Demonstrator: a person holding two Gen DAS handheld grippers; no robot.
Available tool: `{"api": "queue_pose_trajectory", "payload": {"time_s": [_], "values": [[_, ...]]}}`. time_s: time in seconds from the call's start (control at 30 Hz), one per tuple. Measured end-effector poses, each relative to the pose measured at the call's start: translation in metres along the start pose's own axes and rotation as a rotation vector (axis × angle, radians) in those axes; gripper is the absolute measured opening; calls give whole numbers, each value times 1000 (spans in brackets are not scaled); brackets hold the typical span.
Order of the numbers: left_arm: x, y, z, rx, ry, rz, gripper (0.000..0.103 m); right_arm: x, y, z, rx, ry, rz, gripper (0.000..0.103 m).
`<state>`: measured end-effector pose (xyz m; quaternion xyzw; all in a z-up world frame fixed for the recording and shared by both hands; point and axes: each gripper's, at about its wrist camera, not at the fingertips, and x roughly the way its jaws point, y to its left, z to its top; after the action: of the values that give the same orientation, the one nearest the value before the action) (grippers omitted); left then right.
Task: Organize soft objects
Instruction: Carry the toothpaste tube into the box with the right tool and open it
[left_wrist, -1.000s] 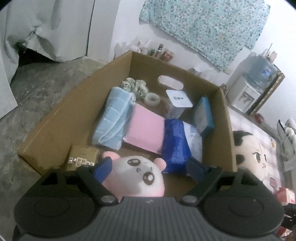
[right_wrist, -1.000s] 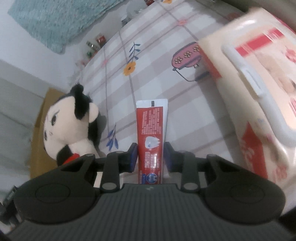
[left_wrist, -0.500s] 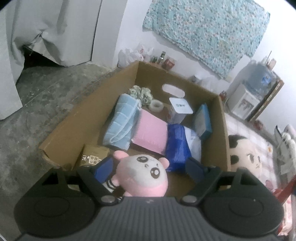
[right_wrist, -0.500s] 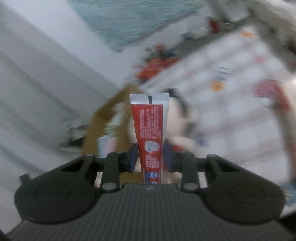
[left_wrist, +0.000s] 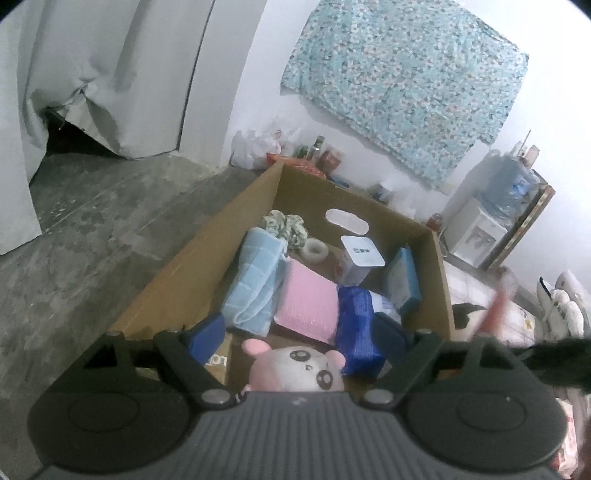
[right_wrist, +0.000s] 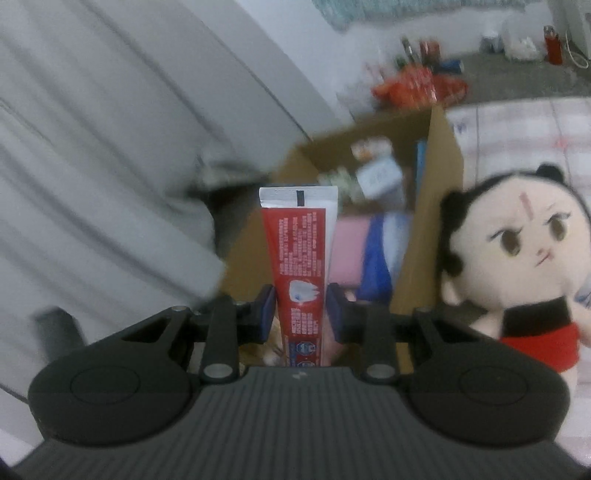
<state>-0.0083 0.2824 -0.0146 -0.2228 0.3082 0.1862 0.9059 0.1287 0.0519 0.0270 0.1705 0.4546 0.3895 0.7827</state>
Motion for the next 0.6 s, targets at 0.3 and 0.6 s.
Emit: {"api": "queue_pose_trajectory", "payload": {"time_s": [0.3,0.6], "values": [[13,17,0,-23,10,-15,87,67,20,-36,-103,221,-229,29],[19,18,-2,-28,34,-32,87,65,35,-36,-183,202,-312,35]]}}
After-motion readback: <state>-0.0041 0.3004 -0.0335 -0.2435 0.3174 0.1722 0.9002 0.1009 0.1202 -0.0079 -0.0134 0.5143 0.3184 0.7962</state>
